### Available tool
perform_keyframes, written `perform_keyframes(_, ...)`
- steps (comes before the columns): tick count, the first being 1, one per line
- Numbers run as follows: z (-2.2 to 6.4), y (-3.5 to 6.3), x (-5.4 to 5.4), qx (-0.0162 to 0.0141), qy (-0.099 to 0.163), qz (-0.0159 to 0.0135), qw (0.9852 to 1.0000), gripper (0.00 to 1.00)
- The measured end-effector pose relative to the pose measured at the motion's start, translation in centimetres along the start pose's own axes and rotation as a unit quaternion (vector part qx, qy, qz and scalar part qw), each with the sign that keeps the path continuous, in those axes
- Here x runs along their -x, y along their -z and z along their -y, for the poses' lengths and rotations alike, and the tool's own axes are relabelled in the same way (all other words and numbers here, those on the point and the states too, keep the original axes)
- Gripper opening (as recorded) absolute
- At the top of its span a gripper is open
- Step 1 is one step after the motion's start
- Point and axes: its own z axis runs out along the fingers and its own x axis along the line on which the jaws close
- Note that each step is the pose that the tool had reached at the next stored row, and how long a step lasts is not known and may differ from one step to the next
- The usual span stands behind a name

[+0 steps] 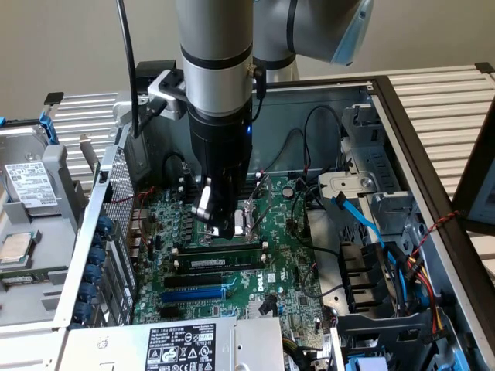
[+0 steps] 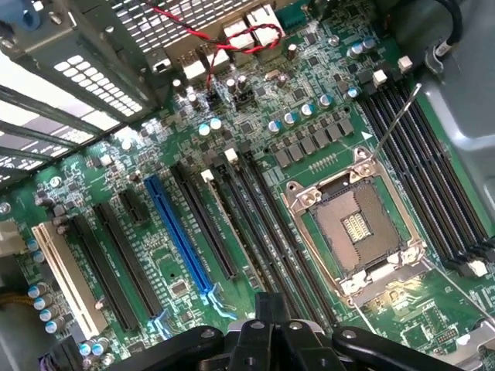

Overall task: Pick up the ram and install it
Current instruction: 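Press down the ram until it locks into place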

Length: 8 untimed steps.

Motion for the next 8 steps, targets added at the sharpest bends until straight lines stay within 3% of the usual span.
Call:
perform_keyframes(4,0.00,-0.04,0.00,-0.0004,-0.035,0.0008,0.9994,0.10)
perform_keyframes(8,0.00,-0.08,0.00,-0.0008,-0.070,0.0016,0.9975,0.10)
